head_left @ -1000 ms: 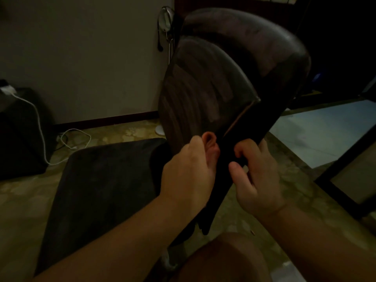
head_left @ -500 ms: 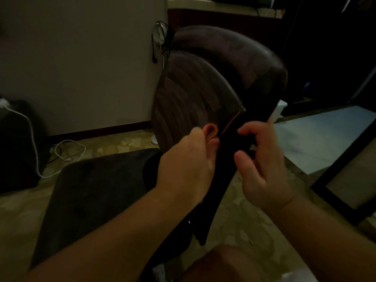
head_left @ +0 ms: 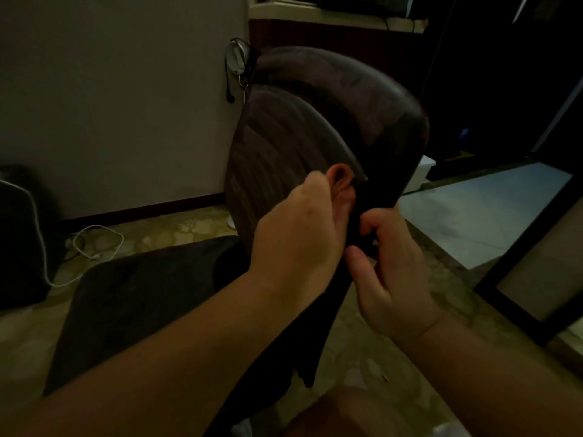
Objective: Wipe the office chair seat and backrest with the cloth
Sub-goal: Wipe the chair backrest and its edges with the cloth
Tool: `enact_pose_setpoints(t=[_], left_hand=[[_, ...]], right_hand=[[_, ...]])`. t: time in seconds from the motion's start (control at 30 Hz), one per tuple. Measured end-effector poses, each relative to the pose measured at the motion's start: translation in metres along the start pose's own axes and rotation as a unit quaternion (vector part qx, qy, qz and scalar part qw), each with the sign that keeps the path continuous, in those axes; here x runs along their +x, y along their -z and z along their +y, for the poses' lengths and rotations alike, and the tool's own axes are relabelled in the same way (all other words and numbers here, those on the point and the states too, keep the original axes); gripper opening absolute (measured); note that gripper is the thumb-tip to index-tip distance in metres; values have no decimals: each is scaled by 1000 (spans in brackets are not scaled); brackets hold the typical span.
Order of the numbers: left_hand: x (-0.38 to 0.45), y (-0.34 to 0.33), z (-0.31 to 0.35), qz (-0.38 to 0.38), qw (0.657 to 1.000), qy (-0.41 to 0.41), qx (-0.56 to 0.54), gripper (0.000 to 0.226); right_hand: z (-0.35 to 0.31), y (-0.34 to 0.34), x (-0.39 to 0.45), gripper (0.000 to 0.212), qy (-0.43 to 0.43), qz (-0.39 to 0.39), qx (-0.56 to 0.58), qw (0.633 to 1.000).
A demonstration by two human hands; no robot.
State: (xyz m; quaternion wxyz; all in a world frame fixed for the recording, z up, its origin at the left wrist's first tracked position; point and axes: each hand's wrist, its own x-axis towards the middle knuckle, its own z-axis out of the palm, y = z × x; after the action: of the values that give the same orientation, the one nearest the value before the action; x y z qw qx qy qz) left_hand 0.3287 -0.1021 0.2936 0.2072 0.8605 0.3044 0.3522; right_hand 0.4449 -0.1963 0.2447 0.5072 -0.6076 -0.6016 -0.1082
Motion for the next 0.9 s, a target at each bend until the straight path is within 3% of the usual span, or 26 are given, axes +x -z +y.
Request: enact_pose_setpoints(t=[0.2, 0.37, 0.5, 0.57, 0.77, 0.9], left_hand=[[-14, 1, -3, -41, 999, 4, -2, 28], [15, 1, 11, 41, 999, -24, -13, 24], [-18, -7, -5, -31, 999, 6, -38, 27], [-27, -4, -9, -40, 999, -18, -12, 29], [31, 14, 14, 102, 988, -100, -56, 19], [21, -4, 8, 90, 991, -100, -12, 21]], right_hand=[[-2, 2, -6, 20, -5, -1, 19, 1000], [-6, 3, 3, 23, -34, -14, 33, 999], [-3, 4, -9, 19, -7, -6, 5, 1000], [-3, 4, -9, 14, -2, -8, 17, 1000], [-4, -4, -1, 14, 3, -9, 6, 1000], [4, 0, -11, 18, 6, 14, -41, 999]])
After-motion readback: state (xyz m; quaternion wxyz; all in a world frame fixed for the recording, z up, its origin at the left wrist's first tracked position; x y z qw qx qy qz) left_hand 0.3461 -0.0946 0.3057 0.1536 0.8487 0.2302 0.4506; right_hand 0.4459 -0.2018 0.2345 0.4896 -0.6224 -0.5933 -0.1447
